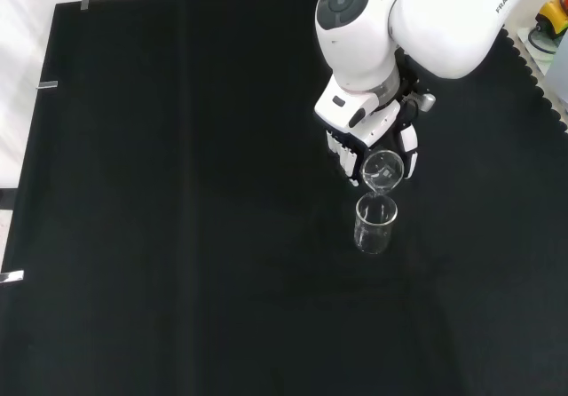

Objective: Pour the water from the handheld beaker into the one on the table.

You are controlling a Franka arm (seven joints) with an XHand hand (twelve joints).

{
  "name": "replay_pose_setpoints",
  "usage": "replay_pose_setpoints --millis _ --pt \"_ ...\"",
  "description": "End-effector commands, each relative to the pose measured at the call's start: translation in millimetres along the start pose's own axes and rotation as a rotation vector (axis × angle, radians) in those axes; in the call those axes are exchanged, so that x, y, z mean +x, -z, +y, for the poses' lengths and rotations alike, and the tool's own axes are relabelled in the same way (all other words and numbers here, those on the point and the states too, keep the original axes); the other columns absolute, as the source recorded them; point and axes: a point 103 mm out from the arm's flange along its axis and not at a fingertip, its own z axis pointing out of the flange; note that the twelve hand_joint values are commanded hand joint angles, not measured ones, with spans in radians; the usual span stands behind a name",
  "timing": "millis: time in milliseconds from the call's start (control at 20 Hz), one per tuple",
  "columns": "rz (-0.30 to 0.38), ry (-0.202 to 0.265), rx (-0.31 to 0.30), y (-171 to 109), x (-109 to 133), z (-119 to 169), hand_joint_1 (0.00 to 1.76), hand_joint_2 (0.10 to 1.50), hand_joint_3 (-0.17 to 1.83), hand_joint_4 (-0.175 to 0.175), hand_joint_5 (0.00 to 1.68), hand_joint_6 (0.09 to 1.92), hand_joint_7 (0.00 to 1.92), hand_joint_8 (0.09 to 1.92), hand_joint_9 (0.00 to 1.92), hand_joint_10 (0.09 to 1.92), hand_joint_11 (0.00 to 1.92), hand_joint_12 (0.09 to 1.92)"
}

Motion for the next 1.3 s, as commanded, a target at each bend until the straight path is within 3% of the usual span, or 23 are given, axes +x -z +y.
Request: replay_pose_setpoints --millis 50,600,850,1300 --pt "-0.015 -0.001 0.004 1 -1 -2 1.43 0.62 0.62 -0.175 1.35 0.46 1.36 0.57 1.57 0.09 1.29 0.71" --pt "-0.047 -0.010 0.003 7 5 -1 1.43 0.61 0.62 -0.175 1.36 0.46 1.36 0.57 1.58 0.09 1.30 0.70" --pt "-0.080 -0.017 0.030 7 -7 -10 1.43 0.61 0.63 -0.175 1.36 0.46 1.36 0.57 1.58 0.09 1.30 0.70" --pt "-0.104 -0.026 0.051 9 7 1 1.43 0.61 0.63 -0.175 1.36 0.46 1.36 0.56 1.58 0.09 1.31 0.70"
